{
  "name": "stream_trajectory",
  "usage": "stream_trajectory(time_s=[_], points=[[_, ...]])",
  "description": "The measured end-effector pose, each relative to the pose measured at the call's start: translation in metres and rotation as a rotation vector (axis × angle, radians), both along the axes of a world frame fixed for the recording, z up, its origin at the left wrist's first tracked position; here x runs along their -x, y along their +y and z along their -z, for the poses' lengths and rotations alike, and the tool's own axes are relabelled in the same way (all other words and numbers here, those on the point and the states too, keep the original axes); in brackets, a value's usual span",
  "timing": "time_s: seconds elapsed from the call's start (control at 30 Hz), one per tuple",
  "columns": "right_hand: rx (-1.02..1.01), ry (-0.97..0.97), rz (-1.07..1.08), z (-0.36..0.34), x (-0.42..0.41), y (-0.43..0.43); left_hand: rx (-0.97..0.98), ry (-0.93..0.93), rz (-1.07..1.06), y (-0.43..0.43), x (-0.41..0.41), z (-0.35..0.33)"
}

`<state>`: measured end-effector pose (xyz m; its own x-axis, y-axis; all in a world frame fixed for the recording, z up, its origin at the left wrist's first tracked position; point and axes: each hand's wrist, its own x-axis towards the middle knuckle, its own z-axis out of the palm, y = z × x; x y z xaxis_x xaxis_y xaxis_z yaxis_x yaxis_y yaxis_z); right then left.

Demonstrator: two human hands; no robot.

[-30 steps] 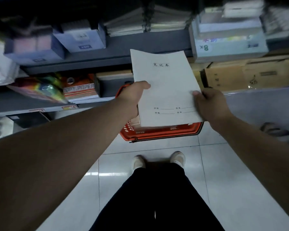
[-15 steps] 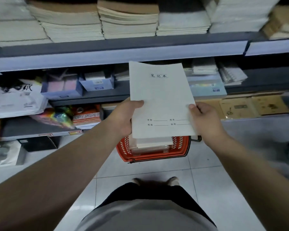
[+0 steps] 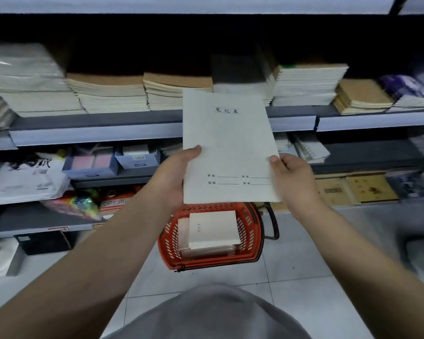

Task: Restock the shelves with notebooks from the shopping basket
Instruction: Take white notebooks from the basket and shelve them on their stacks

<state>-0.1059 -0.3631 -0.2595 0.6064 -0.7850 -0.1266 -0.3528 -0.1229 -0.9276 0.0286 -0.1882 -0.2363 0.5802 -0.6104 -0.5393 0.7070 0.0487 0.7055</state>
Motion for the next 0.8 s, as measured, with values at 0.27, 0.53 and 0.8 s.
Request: stream_trajectory(time_s=[0.27,0.53,0.8], points=[[-0.022,-0.044,-0.001,-0.022,0.002,-0.031,0.082,0.030,-0.035,-0.032,0.009,-0.019],[-0.016,-0.005,-0.036,-0.019,-0.002,-0.060,0.145,0.143,-0.007,-0.053,0.012,-0.013],[0.081,0.040,0.030,-0.004,-0.025,-0.084,0.048,0.163,0.017,-0.082,-0.025,0.006]])
